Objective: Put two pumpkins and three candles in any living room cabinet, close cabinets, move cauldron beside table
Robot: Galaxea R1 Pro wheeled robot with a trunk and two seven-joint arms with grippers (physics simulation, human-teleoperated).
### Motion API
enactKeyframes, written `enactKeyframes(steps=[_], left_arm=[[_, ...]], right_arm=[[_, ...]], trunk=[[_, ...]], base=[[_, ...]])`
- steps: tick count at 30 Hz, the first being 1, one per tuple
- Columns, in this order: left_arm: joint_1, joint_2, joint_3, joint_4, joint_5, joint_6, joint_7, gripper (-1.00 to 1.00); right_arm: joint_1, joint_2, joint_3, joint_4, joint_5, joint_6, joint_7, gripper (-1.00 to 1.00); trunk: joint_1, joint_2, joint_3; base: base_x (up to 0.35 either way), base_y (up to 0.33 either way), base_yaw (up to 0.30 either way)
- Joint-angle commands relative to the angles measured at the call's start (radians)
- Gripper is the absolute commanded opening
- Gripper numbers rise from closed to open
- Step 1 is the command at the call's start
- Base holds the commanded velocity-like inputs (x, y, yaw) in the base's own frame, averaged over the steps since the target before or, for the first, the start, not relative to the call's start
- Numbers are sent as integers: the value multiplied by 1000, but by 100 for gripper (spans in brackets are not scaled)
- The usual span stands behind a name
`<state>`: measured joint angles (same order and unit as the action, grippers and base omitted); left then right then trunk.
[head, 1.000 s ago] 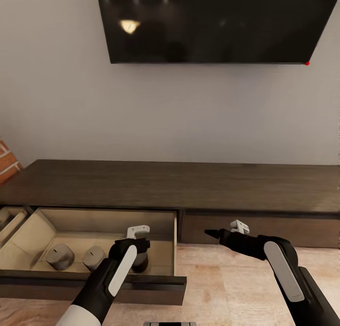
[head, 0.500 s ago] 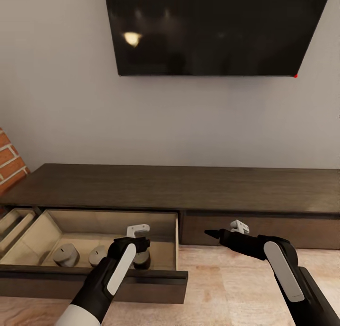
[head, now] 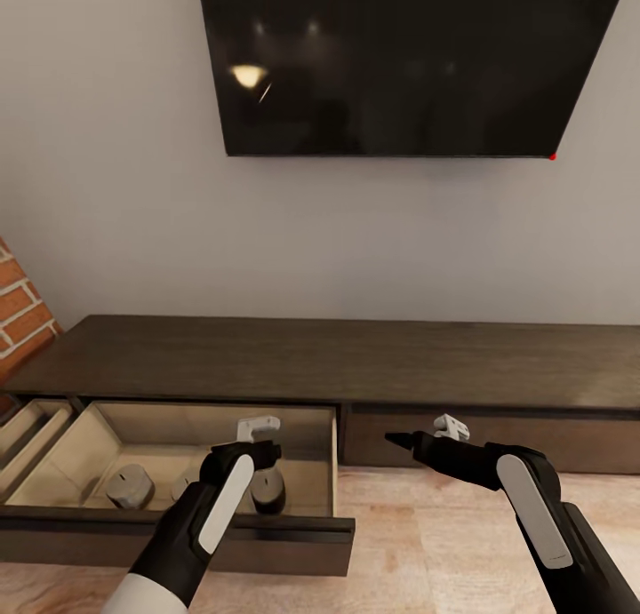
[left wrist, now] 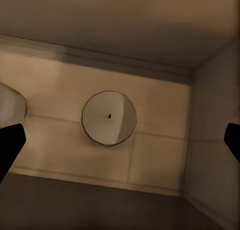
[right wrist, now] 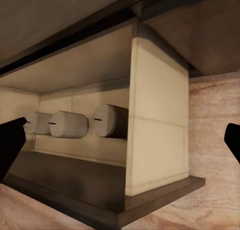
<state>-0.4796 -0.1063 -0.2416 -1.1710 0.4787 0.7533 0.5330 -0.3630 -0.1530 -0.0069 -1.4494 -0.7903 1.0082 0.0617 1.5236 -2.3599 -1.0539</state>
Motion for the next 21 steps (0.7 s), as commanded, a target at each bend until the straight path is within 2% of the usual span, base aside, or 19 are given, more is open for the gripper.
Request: enactKeyframes(steps=[1, 5, 11, 13, 14, 21], left_arm=[[-1, 0, -1, -10, 11, 1, 10, 100], [1, 1, 0, -58, 11, 34, 10, 100], [1, 2, 14, -76, 10, 73, 10, 100], [1, 2, 29, -77, 10, 85, 10, 100], [1, 2, 50, -77, 10, 109, 10, 100], [1, 2, 67, -79, 11, 132, 10, 100]], right_arm=[[-1, 0, -1, 0, 6, 4, 7, 100], [-1, 0, -1, 0, 6, 4, 7, 100], [-1, 0, -1, 0, 6, 4, 7, 100], [-1, 0, 0, 0, 6, 4, 6, 100], [-1, 0, 1, 3, 6, 4, 7, 100], [-1, 0, 3, 12, 6, 4, 6, 100]], trunk=[[-4, 7, 2], [-19, 35, 15], [-42, 77, 34], [-50, 91, 40], [-54, 98, 43], [-81, 147, 65]], base=[[0, 0, 0], [0, 0, 0], [-15, 4, 0], [-162, 61, 0], [-253, 115, 0], [-283, 117, 0]])
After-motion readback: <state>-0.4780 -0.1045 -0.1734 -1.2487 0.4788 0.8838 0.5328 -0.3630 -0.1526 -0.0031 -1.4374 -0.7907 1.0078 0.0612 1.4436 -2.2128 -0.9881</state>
